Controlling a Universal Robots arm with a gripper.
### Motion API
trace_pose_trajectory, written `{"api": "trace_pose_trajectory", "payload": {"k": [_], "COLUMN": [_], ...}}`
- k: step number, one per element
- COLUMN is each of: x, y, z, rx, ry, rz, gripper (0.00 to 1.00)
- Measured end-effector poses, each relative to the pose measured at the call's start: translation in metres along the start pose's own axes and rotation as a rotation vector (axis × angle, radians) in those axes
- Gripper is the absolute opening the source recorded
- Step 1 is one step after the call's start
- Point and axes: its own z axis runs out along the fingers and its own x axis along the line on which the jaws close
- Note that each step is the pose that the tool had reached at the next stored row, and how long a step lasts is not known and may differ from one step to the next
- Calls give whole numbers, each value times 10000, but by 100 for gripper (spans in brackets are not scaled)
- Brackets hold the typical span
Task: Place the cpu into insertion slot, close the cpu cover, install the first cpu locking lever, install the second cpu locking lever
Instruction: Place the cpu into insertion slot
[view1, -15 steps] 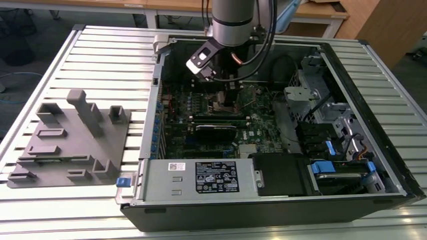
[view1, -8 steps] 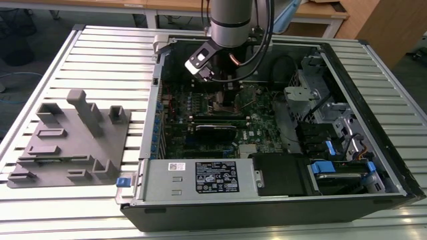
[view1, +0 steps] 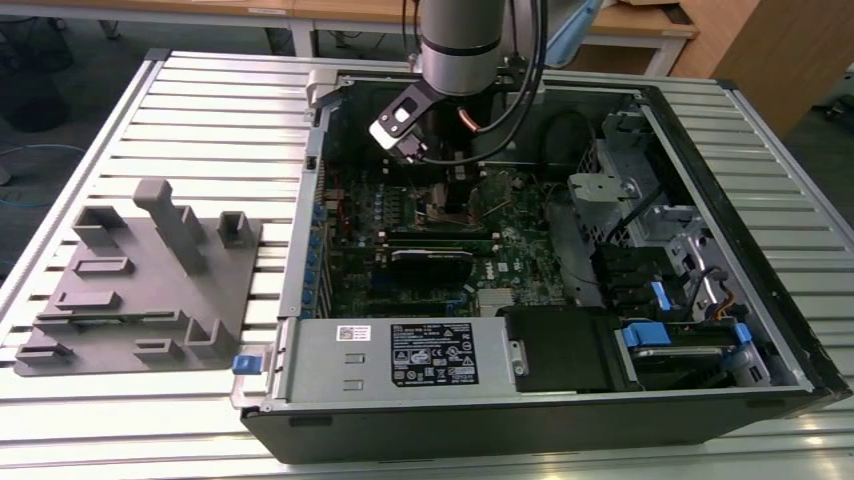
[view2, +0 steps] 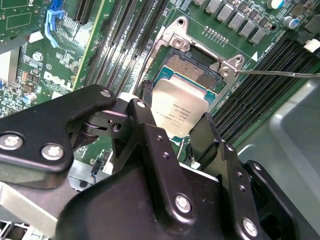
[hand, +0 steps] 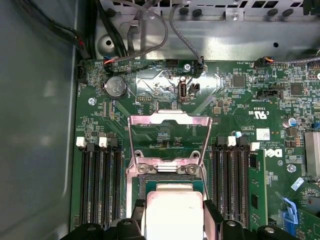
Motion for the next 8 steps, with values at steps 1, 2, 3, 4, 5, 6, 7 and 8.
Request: {"api": "trace_pose_trajectory", "payload": {"k": [1, 2, 3, 4, 5, 6, 7, 8], "x": [0, 1, 1, 1, 1, 1, 1, 1], "y": [0, 0, -2, -4, -6, -8, -9, -10], "z": [1, 8, 21, 33, 45, 57, 68, 75], "rx": [0, -3, -2, -1, -1, 0, 0, 0], "ry": [-1, 4, 3, 1, 2, 0, 1, 0], "rz": [0, 1, 0, 1, 0, 0, 0, 0], "gripper": [54, 54, 54, 54, 54, 54, 54, 54]}}
